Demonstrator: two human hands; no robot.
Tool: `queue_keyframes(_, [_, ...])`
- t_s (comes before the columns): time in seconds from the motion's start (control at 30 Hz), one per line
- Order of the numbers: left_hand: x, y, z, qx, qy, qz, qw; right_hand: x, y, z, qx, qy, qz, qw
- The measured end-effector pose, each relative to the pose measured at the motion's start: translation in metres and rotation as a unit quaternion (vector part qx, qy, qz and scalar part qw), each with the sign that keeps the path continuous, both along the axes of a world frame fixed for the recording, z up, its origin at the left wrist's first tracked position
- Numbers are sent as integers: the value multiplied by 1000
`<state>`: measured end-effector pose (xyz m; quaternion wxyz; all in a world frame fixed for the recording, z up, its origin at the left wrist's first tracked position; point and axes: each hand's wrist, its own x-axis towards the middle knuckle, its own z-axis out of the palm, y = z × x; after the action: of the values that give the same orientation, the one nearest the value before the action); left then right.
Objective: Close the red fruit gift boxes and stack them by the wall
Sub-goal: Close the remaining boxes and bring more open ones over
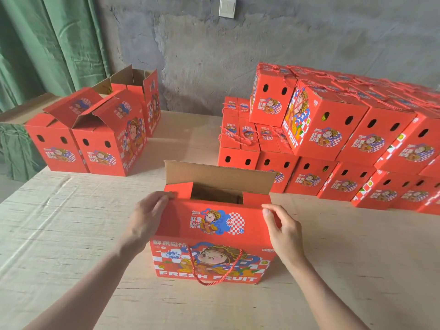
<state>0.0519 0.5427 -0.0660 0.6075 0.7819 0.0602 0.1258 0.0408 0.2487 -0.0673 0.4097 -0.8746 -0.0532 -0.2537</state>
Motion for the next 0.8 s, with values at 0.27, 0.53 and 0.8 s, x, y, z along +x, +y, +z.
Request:
queue_keyframes(0.27, [4, -9, -2, 151, -15, 45, 987, 3, 5, -8, -4, -13, -15, 1000])
queue_keyframes(0.53, [2, -14, 2, 200, -29, 73, 977, 11, 4, -4, -3, 41, -32, 999])
queue_keyframes(0.8, [3, -9, -5, 101, 4, 91, 991, 21, -1, -7, 62, 104, -3, 993])
